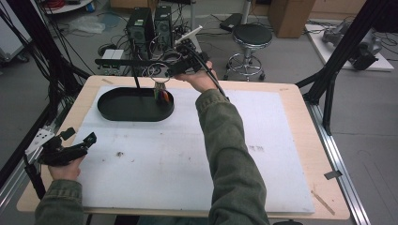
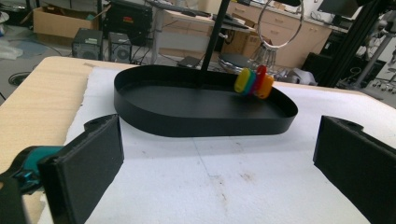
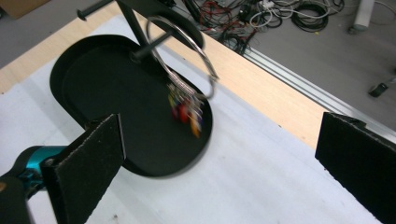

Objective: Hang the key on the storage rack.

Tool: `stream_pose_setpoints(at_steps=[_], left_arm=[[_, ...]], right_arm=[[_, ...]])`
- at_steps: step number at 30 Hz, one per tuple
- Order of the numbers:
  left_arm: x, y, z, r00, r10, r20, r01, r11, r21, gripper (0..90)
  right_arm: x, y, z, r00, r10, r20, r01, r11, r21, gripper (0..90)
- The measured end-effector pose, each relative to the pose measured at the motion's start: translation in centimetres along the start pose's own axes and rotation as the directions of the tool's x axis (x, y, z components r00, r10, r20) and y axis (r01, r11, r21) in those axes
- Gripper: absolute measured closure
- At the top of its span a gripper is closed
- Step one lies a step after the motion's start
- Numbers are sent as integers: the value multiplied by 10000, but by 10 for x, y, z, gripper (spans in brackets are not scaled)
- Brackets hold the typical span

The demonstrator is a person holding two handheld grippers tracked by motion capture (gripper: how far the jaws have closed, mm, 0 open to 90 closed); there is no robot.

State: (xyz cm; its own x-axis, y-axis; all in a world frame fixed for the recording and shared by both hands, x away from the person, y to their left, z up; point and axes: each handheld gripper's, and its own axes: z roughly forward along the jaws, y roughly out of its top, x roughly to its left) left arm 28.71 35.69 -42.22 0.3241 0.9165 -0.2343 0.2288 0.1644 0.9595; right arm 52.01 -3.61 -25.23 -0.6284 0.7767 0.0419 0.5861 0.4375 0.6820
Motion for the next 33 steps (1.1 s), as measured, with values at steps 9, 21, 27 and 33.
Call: stream_pose_setpoints(at_steps=[9, 21, 27, 33], left_arm=[[0, 0, 0, 9999, -88, 75, 88, 9999, 65, 22], [0, 0, 1, 10000, -77, 52, 77, 9999, 83, 22], [-1, 0, 1, 9998, -133, 147, 131, 9997, 184, 22], [-1, 0, 1, 9998, -125, 158, 122, 9997, 218, 22]], right_arm=[[-15, -23, -15, 9990, -55, 443, 38, 9993, 373, 5], [-22, -43, -36, 9987, -24, 506, 9, 9995, 312, 5], [-18, -55, -43, 9990, -32, 444, 16, 9994, 356, 6], [-18, -71, -51, 9984, 44, 563, -49, 9999, 91, 5]])
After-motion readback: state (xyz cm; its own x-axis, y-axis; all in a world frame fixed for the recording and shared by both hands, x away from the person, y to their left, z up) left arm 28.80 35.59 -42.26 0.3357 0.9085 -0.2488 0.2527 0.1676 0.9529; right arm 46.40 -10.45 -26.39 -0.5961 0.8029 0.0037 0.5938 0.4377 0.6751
